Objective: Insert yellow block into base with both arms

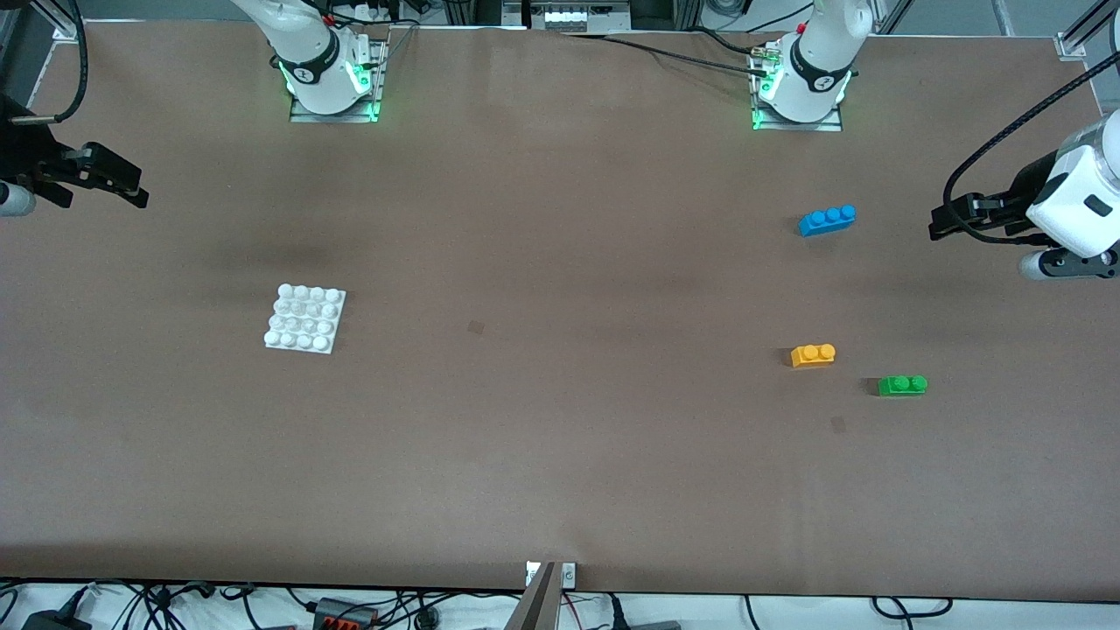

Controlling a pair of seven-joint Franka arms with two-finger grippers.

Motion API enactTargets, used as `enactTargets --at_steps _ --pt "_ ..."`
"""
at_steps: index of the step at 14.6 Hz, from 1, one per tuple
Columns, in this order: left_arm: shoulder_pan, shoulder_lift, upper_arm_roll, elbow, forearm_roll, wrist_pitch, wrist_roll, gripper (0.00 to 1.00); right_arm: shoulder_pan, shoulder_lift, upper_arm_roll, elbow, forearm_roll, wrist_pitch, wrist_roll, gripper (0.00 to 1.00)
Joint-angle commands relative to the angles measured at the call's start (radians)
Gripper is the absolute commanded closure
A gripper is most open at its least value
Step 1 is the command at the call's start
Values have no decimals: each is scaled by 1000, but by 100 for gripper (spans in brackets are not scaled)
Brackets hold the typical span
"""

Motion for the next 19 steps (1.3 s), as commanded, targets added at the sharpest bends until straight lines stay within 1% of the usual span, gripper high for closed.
enactTargets --at_steps 1,3,6,19 --pt "5 9 0 27 -29 -26 6 0 12 23 1 35 -2 -7 4 0" --pt "7 9 0 27 -29 -28 6 0 24 23 1 35 -2 -7 33 0" --pt "7 9 -2 27 -29 -28 6 0 38 25 1 35 -2 -7 144 0" --pt "7 9 0 27 -29 -28 6 0 35 25 -1 32 -2 -16 133 0"
